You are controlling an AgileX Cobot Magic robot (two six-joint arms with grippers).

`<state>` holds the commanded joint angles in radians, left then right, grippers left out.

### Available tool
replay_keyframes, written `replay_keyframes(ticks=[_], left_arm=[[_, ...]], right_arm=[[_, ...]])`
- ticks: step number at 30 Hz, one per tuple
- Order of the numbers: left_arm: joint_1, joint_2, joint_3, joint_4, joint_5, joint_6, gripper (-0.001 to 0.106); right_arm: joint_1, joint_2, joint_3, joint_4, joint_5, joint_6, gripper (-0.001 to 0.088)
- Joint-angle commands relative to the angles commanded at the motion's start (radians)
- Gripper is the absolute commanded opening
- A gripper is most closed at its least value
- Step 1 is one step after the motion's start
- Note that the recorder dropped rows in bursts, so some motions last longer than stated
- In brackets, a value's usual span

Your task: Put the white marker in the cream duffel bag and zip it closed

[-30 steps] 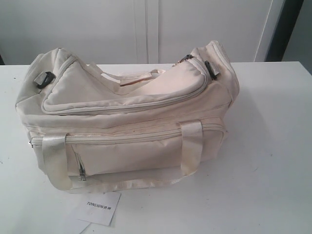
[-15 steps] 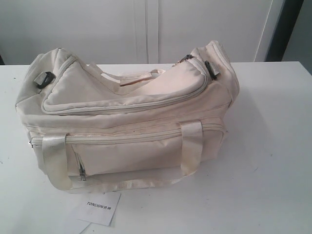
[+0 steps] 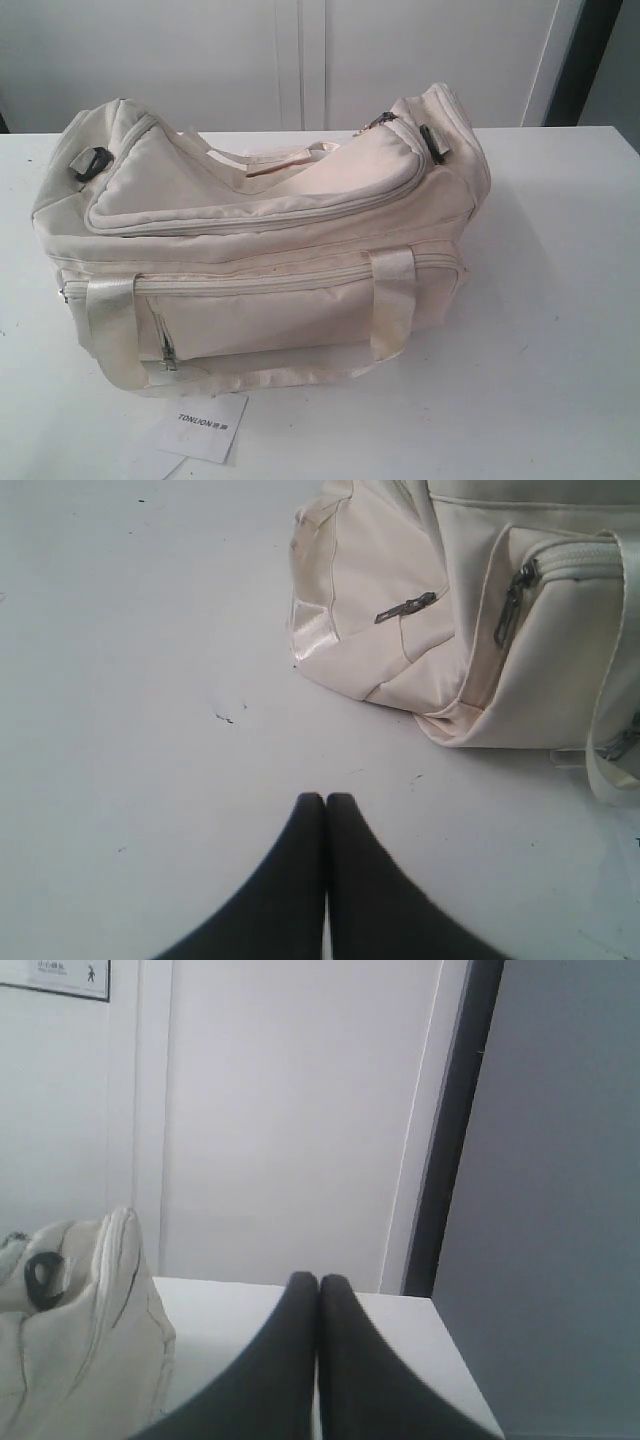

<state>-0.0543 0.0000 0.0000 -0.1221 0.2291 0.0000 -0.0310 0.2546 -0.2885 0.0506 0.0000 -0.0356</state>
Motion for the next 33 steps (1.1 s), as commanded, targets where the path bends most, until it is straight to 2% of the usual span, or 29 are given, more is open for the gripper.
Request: replay_keyframes(ticks=[4, 11, 22, 33], left_arm=[[0.000, 0.000, 0.000, 0.000, 0.000, 0.000, 0.000], [0.000, 0.000, 0.000, 0.000, 0.002, 0.000, 0.000], [0.000, 0.000, 0.000, 0.000, 0.002, 0.000, 0.000], [0.000, 0.000, 0.000, 0.000, 0.003, 0.000, 0.000]], right_arm=[[0.000, -0.052, 0.057, 0.000, 0.007, 0.062, 0.0000], [0.000, -0.102, 0.110, 0.000, 0.080, 0.062, 0.0000], [0.000, -0.248, 0.245, 0.002, 0.111, 0.036, 0.0000], [0.000, -0.255, 0.289, 0.002, 0.154, 0.036, 0.0000]])
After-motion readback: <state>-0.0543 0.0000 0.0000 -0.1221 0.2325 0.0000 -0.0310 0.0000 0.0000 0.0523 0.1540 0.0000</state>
